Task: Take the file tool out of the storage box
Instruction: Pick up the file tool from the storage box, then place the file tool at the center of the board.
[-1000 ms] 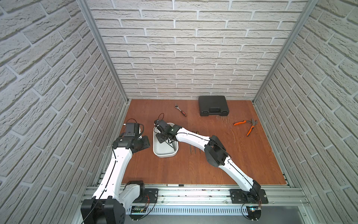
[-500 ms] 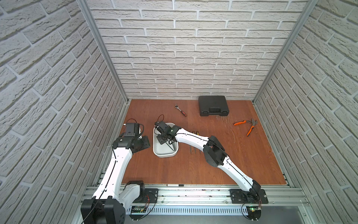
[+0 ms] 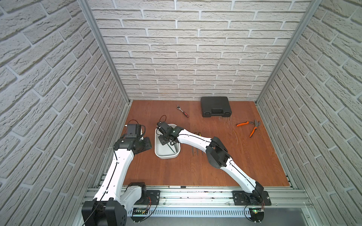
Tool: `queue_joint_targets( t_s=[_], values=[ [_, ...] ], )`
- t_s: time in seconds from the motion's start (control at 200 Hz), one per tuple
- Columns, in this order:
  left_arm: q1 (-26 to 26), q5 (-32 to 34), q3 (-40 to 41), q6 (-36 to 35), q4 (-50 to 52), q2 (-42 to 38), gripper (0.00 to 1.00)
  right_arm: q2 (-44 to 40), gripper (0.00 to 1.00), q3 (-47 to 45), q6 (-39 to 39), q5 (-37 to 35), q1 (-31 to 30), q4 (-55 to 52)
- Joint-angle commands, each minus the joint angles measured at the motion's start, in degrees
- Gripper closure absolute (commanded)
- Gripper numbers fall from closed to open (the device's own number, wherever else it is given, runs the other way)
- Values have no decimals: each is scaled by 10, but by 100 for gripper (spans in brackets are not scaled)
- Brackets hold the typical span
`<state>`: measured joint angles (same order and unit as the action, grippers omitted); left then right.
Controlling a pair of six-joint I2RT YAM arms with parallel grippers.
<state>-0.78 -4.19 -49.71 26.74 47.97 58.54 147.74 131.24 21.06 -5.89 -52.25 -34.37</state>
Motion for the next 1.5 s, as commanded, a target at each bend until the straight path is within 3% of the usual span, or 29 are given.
queue_joint_targets(
  t_s=[0.0, 0.255, 0.455, 0.615, 0.9, 1.495],
  values=[
    [0, -4, 15, 5, -13, -4, 46, -107, 97, -37, 23, 12, 8, 72],
    [-1, 0, 15, -2, -11, -5, 46, -249, 97, -169, 13, -56, 43, 109],
    [-2, -3, 17, 2, -16, -3, 46, -370, 97, -339, 11, -170, 80, 107],
    [-3, -7, 11, -4, -18, 8, 45, -420, 97, -449, 39, -215, 121, 95],
    [-6, -17, 2, 5, -26, 21, 45, -410, 97, -540, 69, -223, 152, 101],
    [-6, -12, -1, -1, -16, 23, 45, -353, 98, -569, 99, -158, 179, 133]
  ],
)
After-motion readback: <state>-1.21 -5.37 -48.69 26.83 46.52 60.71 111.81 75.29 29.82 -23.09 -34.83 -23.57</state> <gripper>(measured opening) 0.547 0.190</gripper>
